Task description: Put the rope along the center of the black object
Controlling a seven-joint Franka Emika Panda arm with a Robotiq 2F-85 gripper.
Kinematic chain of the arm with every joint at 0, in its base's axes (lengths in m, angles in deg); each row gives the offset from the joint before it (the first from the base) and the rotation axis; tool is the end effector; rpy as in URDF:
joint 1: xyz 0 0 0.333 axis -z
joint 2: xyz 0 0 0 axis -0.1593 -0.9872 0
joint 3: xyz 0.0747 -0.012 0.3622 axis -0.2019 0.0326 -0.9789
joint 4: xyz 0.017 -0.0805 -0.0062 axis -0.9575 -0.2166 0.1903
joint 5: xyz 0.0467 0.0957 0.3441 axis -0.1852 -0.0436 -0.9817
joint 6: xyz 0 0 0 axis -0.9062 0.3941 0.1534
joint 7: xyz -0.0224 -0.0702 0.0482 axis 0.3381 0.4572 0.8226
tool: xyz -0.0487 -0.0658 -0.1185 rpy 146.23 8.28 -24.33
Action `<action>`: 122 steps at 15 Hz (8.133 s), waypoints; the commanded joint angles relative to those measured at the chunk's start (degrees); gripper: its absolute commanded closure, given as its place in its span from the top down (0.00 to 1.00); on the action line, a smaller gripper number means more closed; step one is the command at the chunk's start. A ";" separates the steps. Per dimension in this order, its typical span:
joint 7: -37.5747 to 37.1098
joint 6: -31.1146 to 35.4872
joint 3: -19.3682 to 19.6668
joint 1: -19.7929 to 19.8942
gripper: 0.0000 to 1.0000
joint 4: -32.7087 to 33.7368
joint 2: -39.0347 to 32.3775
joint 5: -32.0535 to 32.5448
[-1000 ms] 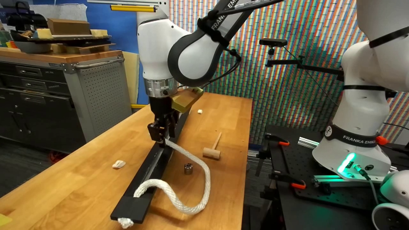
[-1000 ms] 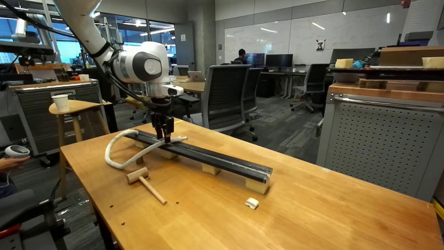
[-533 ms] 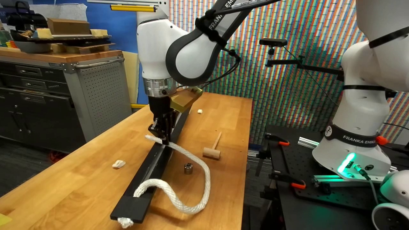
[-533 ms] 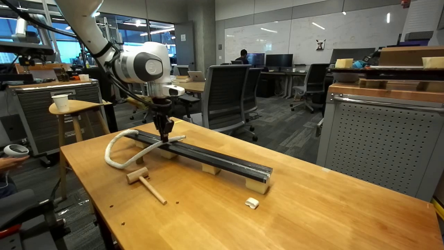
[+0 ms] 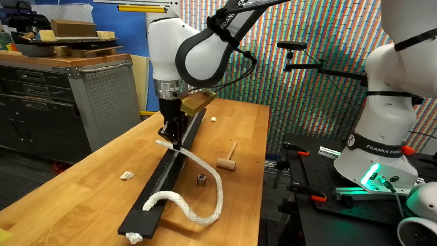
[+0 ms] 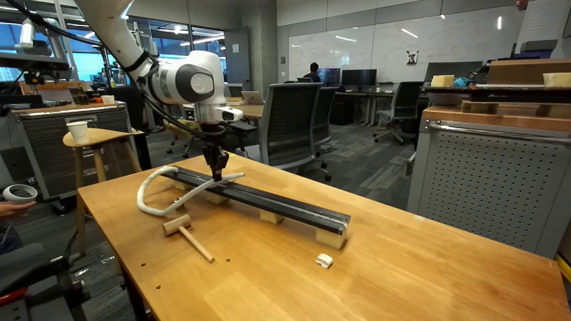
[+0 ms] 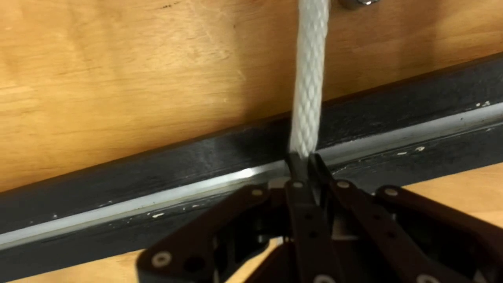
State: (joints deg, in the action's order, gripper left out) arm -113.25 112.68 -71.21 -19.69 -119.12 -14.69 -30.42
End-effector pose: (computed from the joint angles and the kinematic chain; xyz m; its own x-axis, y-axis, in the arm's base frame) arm 0.5926 0.1353 0.2603 0.9922 -0.1248 -0.0061 -0.1245 -0.9913 0.0439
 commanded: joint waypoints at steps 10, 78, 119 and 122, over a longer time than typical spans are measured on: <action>-21.27 -1.75 12.20 2.53 0.02 -0.26 9.10 0.13; -49.12 -3.89 18.23 8.56 0.02 16.78 -12.98 3.57; -23.68 0.99 11.52 7.61 1.00 -13.44 25.75 9.38; -14.38 -0.27 8.75 8.61 1.00 -18.67 32.86 7.24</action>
State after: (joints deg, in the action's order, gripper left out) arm -135.93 113.70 -59.80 -12.60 -130.85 9.28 -22.33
